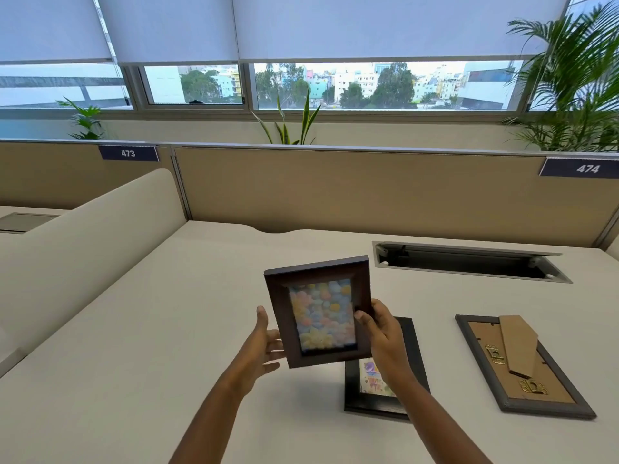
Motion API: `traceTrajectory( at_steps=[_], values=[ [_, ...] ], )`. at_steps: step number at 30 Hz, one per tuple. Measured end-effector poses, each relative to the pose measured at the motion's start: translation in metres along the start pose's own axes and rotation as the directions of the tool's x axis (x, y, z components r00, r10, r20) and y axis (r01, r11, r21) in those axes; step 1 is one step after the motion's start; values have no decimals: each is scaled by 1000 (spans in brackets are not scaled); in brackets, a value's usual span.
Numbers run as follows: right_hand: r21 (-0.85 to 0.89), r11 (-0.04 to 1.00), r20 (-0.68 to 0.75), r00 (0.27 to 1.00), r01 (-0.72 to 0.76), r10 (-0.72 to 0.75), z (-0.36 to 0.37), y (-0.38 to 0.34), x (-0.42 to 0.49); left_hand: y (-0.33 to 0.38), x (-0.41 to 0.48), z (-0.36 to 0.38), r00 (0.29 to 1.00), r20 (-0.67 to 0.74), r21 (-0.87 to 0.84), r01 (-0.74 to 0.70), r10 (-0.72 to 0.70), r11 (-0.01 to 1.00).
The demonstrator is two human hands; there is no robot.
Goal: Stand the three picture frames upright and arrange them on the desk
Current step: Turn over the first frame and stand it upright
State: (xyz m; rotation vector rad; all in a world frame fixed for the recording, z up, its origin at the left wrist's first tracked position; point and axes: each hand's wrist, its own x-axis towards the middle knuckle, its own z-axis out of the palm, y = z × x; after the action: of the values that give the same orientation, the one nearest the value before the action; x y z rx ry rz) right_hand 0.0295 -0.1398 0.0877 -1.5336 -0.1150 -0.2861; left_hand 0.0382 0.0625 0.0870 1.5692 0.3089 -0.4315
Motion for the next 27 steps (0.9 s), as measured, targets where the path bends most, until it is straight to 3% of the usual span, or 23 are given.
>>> traceTrajectory(
  at_steps=[5, 11, 18, 27],
  values=[
    [99, 985, 50, 989, -145, 140, 6, 13, -3, -4, 13, -3, 999, 0, -309, -37, 39, 950],
    [98, 974, 86, 977, -205, 197, 19, 24, -4, -9, 21, -5, 997, -26, -410, -71, 66, 909],
    [63, 977, -24, 978, -203, 205, 39, 37, 6, -10, 13, 6, 962, -223, -200, -203, 158, 958],
    [0, 966, -64, 964, -257, 257, 50, 53, 2, -12, 12, 2, 925, -305, -118, -271, 225, 955]
  ],
)
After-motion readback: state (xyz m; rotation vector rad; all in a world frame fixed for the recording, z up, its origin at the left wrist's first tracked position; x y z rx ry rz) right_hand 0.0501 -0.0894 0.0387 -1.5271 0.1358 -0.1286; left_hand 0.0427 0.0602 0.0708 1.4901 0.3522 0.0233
